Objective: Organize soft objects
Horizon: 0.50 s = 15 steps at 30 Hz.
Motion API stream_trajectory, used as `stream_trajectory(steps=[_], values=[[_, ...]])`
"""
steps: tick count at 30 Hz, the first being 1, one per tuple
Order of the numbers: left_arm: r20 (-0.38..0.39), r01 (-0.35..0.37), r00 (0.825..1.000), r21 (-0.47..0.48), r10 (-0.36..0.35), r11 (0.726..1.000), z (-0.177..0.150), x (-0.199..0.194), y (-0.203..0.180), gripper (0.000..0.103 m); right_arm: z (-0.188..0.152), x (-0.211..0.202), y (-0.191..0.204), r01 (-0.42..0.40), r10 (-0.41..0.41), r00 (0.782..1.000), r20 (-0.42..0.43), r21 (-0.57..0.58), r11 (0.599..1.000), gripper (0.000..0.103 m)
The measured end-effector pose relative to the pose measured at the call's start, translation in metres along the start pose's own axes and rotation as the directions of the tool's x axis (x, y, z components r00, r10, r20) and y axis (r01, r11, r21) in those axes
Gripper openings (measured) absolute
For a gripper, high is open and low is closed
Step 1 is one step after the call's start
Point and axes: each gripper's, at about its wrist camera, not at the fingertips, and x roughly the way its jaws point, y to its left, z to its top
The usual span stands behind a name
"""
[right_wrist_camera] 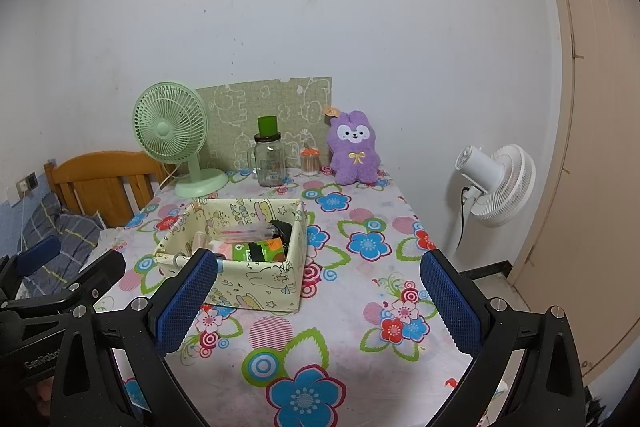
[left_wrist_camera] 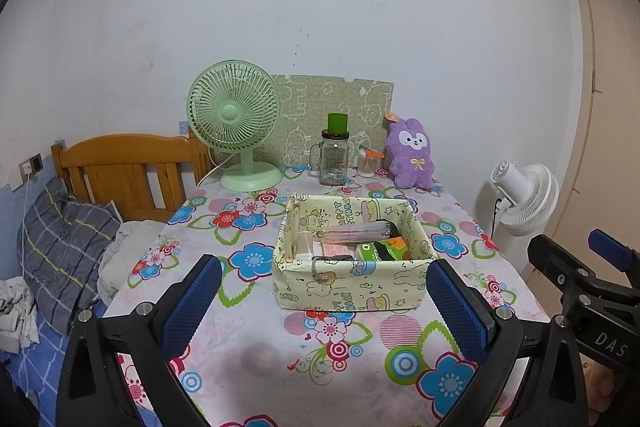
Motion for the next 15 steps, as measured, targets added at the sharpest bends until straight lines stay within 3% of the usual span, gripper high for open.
stream_trajectory(steps=[15], values=[[-0.002,-0.01,1.0,0.0,0.01,1.0,-0.0018,0.004,0.0005,0.103,-0.002,0.0053,0.0018,0.003,-0.003,1.0,-0.011,-0.002,1.0,0.102]])
